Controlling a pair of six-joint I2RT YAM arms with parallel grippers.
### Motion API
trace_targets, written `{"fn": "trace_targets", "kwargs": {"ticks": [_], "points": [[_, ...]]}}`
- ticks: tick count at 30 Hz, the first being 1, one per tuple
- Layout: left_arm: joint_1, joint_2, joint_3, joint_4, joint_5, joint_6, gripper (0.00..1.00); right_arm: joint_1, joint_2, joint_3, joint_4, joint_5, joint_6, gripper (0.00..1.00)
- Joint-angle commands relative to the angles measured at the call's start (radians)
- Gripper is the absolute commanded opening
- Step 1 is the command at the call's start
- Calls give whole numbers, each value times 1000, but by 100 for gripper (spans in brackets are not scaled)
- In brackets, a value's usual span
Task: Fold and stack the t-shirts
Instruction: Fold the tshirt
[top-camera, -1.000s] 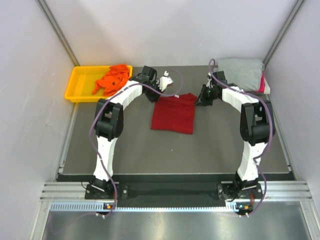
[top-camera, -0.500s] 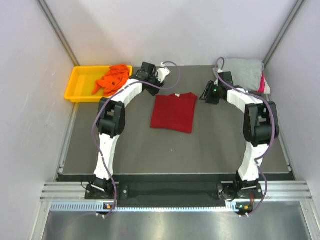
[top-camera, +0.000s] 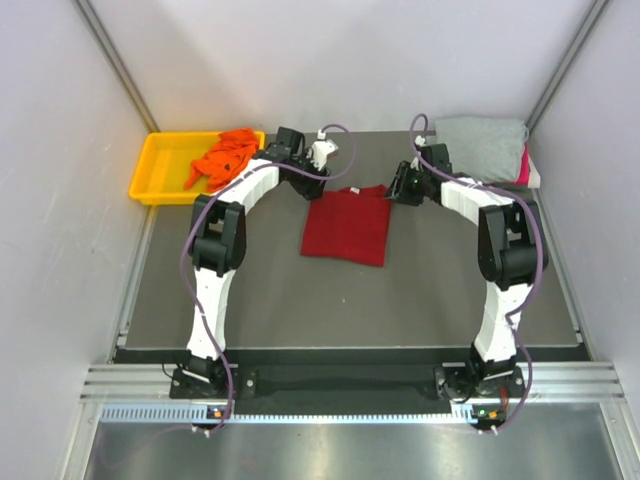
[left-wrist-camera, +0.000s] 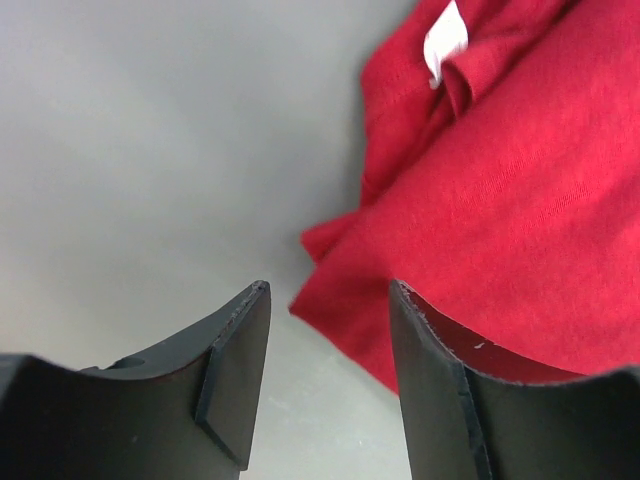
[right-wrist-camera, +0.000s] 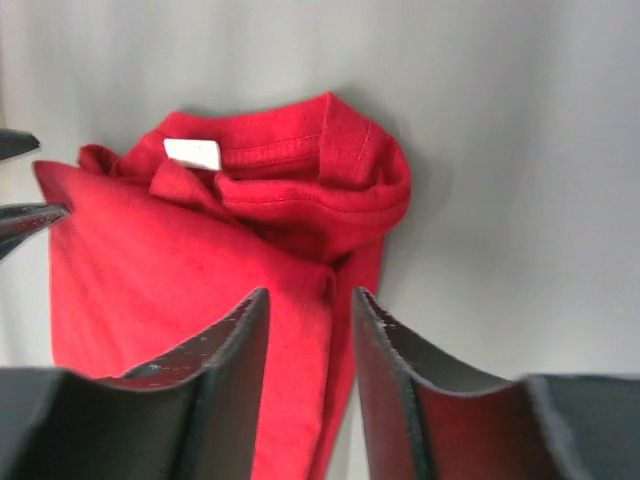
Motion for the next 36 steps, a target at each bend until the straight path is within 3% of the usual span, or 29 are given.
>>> {"fn": "trace_targets", "kwargs": {"ticks": [1, 5, 8, 11, 12, 14, 28, 36], "points": [[10, 44, 79, -5, 59, -28, 56, 15, 38, 57, 41, -43, -7, 37], [12, 56, 84, -25, 110, -35, 52, 15, 41, 52, 47, -42, -12, 36], [12, 58, 83, -47, 140, -35, 44, 16, 39, 46, 44, -49, -10, 27], [12, 55, 73, -47, 139, -34, 28, 15, 26, 23, 78, -36, -6, 11], [12, 53, 72, -50, 137, -32, 16, 15, 26, 22, 87, -37, -6, 3], [13, 52, 69, -48, 136, -34, 0, 15, 21, 25, 87, -28, -3, 0], [13, -160, -17, 126, 56, -135, 0, -14, -128, -47, 203, 73, 54, 0], [13, -82, 43, 205, 50, -183, 0, -16, -71, 26, 199, 101, 91, 0]]}}
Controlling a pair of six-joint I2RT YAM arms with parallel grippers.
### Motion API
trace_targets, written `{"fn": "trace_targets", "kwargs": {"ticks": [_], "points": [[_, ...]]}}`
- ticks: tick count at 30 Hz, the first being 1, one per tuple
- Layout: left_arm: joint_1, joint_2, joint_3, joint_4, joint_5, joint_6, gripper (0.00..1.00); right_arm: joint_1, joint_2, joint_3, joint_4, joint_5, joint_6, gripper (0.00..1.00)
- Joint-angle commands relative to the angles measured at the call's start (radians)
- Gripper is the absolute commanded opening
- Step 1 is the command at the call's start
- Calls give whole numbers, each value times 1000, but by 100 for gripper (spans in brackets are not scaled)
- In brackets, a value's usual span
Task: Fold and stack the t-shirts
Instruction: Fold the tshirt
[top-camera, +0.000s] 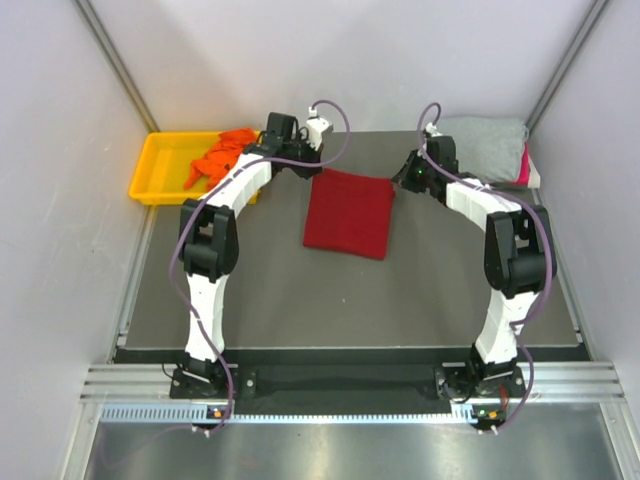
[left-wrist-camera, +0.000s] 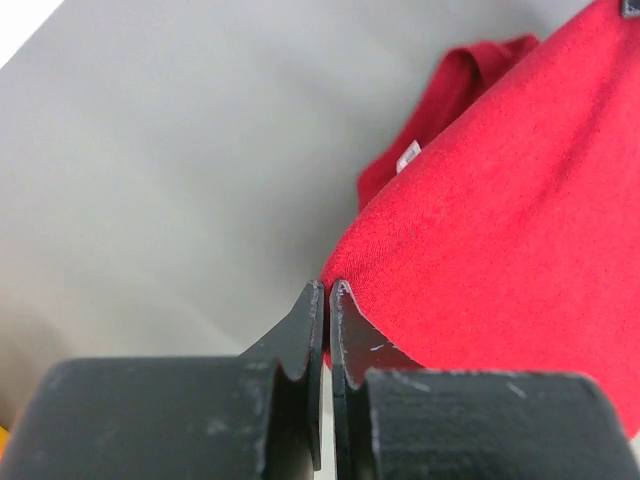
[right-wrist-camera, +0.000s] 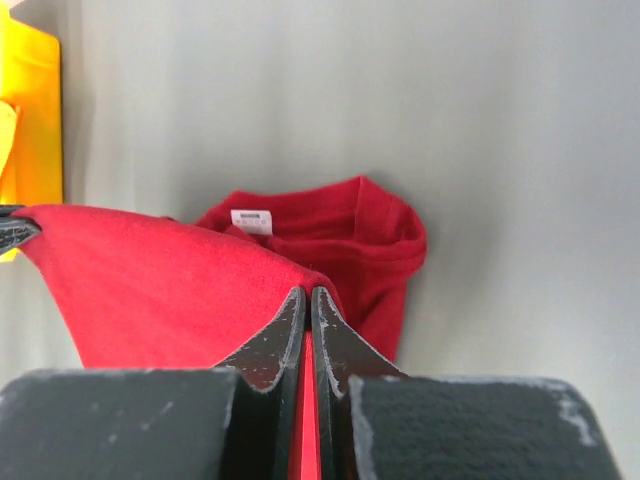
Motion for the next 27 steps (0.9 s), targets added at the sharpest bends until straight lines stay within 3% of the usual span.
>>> {"fn": "trace_targets", "kwargs": {"ticks": [1, 13, 15, 16, 17, 18, 21, 24, 27], "points": [[5, 36, 61, 92, -14, -44, 0, -8, 19, 76, 61, 44, 27, 0], [5, 190, 117, 139, -59, -23, 0, -8, 166, 125, 74, 96, 76, 0], [5, 199, 120, 144, -80, -18, 7, -10, 168, 122, 72, 115, 82, 0], [5, 202, 125, 153, -92, -18, 19, -11, 169, 117, 71, 133, 82, 0], [5, 205, 131, 155, -120, -17, 36, -11, 168, 122, 63, 136, 76, 10], [5, 205, 137, 155, -132, -18, 44, -16, 171, 126, 51, 138, 73, 22], [6, 184, 150, 136, -186, -18, 57, -14, 154, 163, -21, 130, 43, 49], [6, 142, 144, 101, -233, -9, 62, -7, 87, 131, -58, 150, 29, 63], [14, 72, 82, 86, -264, -9, 63, 5, 2, 13, -37, 100, 53, 67]]}}
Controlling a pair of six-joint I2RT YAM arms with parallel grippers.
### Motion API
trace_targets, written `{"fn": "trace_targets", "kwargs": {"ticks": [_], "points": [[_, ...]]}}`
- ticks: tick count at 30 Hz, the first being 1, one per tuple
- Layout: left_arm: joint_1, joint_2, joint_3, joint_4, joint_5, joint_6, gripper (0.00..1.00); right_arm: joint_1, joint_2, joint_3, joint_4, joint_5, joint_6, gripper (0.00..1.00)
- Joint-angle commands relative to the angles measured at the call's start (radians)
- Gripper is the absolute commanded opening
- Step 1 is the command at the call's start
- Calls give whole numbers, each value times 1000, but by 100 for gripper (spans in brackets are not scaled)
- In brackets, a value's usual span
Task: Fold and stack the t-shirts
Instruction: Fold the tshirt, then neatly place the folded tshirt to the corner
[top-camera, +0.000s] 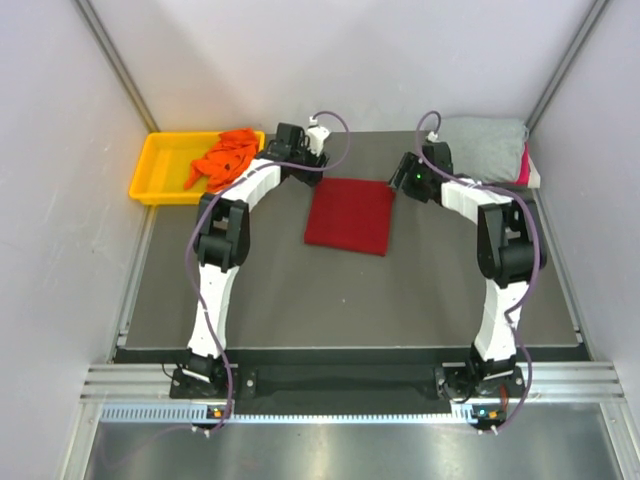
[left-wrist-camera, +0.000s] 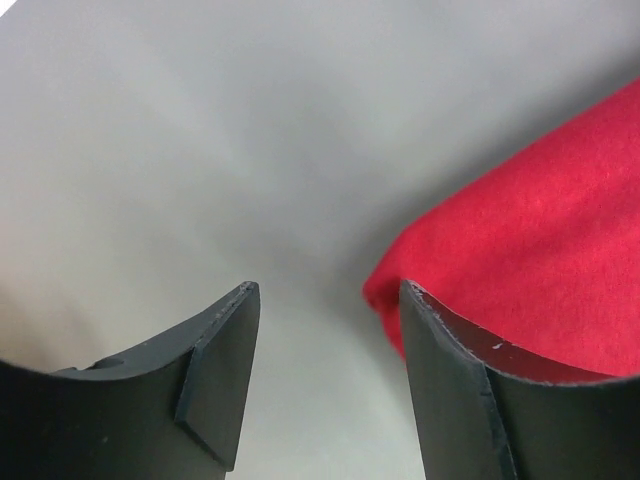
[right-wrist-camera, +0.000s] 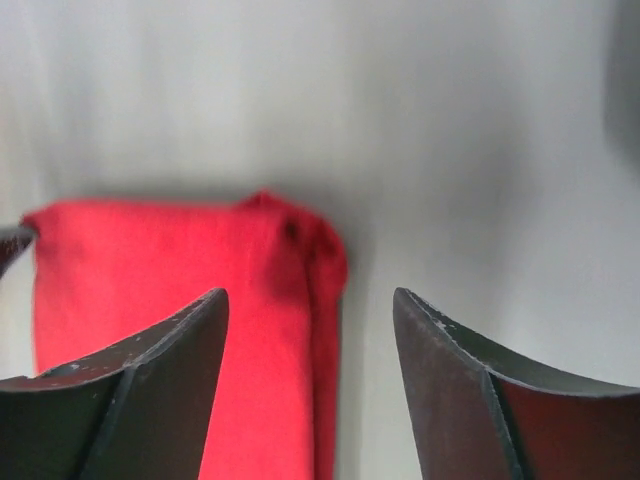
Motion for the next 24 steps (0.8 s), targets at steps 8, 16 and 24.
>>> {"fn": "trace_targets", "kwargs": {"ticks": [8, 16, 24], "points": [[30, -385, -314, -28, 47, 35, 63, 27, -110, -208, 47, -238, 120, 73], [50, -574, -534, -42, 110, 55, 63, 29, 13, -199, 181, -371, 221, 43], [93, -681, -616, -74, 99, 75, 63, -9, -16, -96, 16, -301, 102, 0]]}}
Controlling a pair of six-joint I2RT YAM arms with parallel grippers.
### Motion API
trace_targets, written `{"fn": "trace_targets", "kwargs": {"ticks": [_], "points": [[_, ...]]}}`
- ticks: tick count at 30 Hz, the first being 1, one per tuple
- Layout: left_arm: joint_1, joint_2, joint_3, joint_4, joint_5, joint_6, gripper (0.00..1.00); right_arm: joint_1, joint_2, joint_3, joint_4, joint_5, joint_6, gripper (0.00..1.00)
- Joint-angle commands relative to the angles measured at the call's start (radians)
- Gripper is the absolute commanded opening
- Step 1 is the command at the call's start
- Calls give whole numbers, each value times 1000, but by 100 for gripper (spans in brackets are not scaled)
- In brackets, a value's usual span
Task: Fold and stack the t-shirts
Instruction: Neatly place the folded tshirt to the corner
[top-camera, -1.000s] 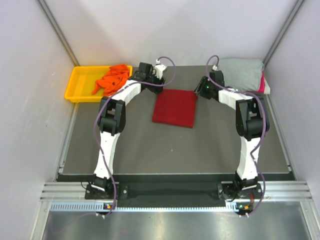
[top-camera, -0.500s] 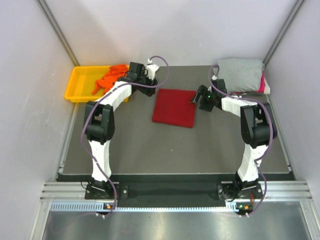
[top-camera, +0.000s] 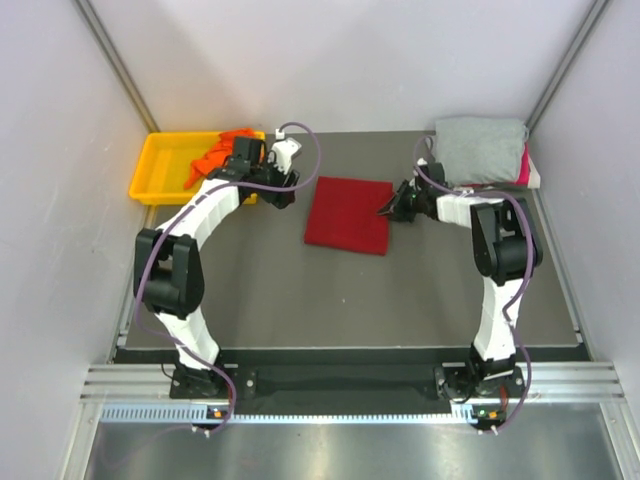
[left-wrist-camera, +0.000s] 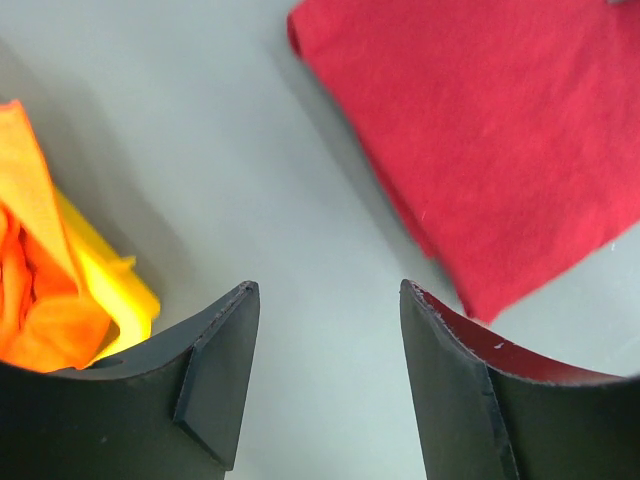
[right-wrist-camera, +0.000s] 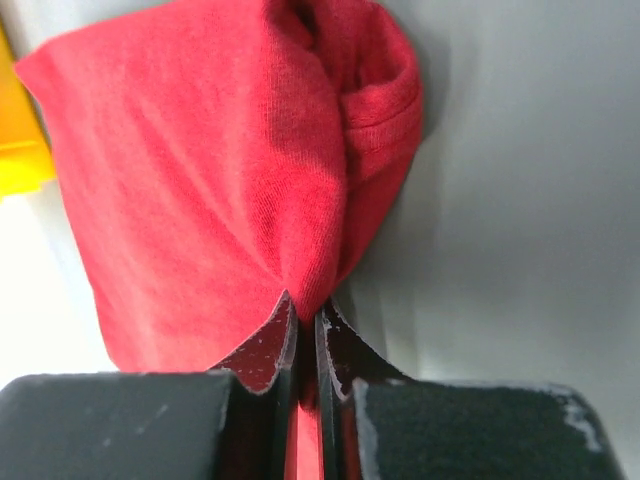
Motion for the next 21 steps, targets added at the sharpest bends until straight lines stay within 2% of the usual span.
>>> {"fn": "trace_targets", "kwargs": {"ticks": [1, 3, 5, 9, 11, 13, 21], "points": [[28, -83, -30, -17, 24, 29, 63, -24, -14, 149, -114, 32, -102, 0], [40, -101, -36, -29, 24, 34, 63, -35, 7, 238, -273, 66, -201, 0], [48, -118, -42, -52, 10, 48, 63, -42, 62, 400, -454, 133, -310, 0], [54, -138, -54, -57, -16, 74, 63, -62, 167, 692, -675, 215, -436, 0], [55, -136, -51, -61, -24, 78, 63, -65, 220, 789, -772, 304, -485, 0], [55, -133, -45, -64, -31, 80, 63, -65, 249, 905, -800, 397, -502, 0], [57, -112, -25, -80, -41, 84, 62, -65, 271, 1157, -786, 684, -643, 0]]}}
